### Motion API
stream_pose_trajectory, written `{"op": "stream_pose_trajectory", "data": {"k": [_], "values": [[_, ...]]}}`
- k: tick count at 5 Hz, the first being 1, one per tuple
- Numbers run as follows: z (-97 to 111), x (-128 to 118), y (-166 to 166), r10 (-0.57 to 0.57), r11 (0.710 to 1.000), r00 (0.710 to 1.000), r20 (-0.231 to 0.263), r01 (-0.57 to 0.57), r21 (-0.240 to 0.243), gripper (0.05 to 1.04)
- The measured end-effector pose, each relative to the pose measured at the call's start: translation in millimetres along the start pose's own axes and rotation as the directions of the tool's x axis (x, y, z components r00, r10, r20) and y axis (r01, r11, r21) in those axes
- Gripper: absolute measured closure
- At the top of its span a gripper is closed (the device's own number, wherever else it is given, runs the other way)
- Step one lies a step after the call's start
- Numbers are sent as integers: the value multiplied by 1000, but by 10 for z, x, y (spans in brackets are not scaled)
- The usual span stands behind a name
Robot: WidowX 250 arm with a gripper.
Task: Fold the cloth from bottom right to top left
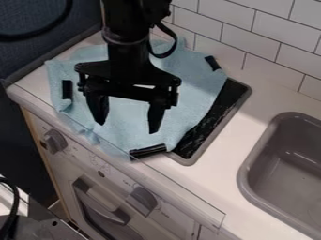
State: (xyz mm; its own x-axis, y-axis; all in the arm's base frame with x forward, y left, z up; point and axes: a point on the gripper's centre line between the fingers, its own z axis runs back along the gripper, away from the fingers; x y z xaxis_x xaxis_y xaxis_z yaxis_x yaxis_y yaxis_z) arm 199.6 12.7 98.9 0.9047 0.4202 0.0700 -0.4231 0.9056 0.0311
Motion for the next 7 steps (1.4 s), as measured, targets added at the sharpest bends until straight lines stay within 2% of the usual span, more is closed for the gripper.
{"op": "stream_pose_trajectory", "data": {"k": [1, 2, 4, 5, 6, 7], "values": [[-35, -22, -5, -5, 1000, 1000, -13, 5, -2, 79], [-171, 69, -110, -120, 992, 993, 3, 120, -40, 79], [-524, 229, -290, -276, 959, 961, -10, 275, -67, 79], [-689, 250, -317, -334, 941, 942, -29, 331, -65, 79], [-756, 174, -306, -404, 914, 914, -24, 402, -59, 79], [-821, 148, -298, -465, 885, 885, 8, 465, -31, 79]]}}
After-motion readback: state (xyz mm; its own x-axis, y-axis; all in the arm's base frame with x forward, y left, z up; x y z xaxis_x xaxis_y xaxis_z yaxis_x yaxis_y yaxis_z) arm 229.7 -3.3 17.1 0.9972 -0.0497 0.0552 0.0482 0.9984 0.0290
